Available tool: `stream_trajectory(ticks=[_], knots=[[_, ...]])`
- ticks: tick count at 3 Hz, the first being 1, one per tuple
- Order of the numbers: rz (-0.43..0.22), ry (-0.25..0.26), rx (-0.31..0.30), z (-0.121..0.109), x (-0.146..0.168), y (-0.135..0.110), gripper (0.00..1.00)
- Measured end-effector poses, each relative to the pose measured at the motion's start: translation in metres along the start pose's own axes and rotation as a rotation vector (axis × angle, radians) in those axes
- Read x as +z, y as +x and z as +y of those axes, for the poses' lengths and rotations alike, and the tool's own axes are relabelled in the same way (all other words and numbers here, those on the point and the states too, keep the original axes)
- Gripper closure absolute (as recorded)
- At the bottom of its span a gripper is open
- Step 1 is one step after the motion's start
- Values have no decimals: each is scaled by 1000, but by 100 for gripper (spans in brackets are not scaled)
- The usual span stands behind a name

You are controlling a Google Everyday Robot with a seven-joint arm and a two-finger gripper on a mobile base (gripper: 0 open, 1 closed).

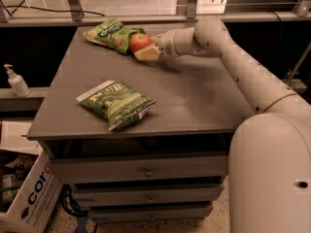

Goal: Move apple near green rice chip bag

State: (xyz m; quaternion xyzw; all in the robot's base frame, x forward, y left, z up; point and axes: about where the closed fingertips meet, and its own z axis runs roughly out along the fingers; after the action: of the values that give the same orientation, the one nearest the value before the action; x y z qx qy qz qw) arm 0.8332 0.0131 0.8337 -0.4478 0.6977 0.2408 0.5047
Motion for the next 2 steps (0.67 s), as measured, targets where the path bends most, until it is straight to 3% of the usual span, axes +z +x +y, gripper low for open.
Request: stream_trajectory(ticks=[2], knots=[[10,-24,2,8,4,-9,36]])
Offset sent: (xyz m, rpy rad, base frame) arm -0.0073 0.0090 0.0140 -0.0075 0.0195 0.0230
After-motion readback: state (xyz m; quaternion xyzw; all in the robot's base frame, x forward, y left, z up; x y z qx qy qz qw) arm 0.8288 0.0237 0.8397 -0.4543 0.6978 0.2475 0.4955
